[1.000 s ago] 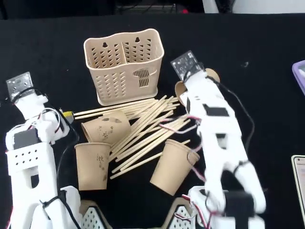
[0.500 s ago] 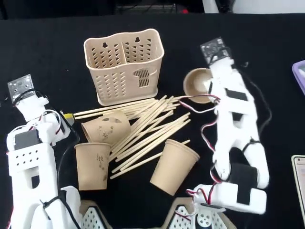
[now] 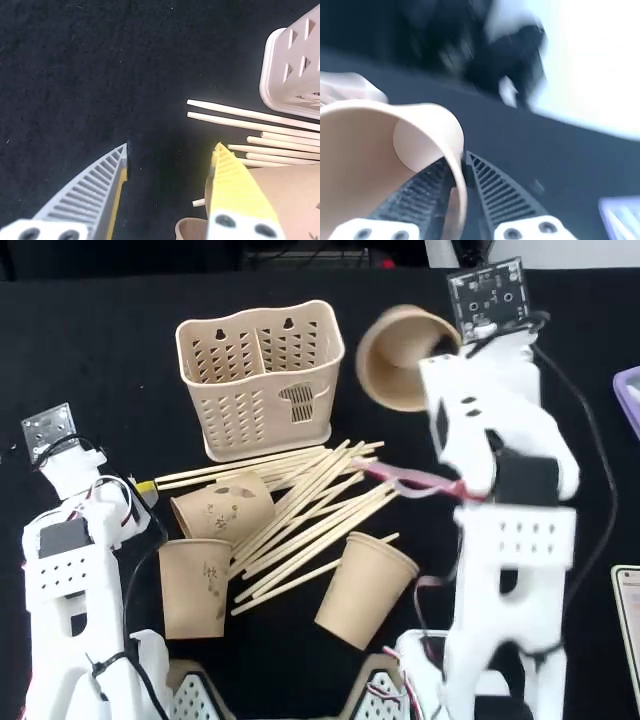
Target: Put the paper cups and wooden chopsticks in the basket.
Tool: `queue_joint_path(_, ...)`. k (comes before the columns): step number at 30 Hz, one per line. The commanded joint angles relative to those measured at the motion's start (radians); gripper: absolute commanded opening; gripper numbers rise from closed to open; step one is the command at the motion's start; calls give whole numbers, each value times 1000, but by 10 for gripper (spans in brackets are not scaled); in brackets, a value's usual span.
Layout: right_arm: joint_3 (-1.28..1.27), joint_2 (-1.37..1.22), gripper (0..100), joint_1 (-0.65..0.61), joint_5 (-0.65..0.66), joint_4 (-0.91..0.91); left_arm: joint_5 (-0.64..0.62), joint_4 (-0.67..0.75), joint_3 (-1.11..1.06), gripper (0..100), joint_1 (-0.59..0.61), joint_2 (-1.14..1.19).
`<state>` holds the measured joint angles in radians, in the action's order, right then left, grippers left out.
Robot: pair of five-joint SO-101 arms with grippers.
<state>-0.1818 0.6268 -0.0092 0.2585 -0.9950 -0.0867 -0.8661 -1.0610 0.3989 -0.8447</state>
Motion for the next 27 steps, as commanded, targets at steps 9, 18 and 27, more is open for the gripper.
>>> queue_joint_path(9,372,-237,10,-279,-172,-89,-12,12,7,264,5,-23)
queue_joint_path(18,616,-602,10,-273,-207,-206,-12,12,7,264,8,-23)
queue_joint_path(27,911,-848,13,-272,-207,-354,-12,12,7,264,12,-26)
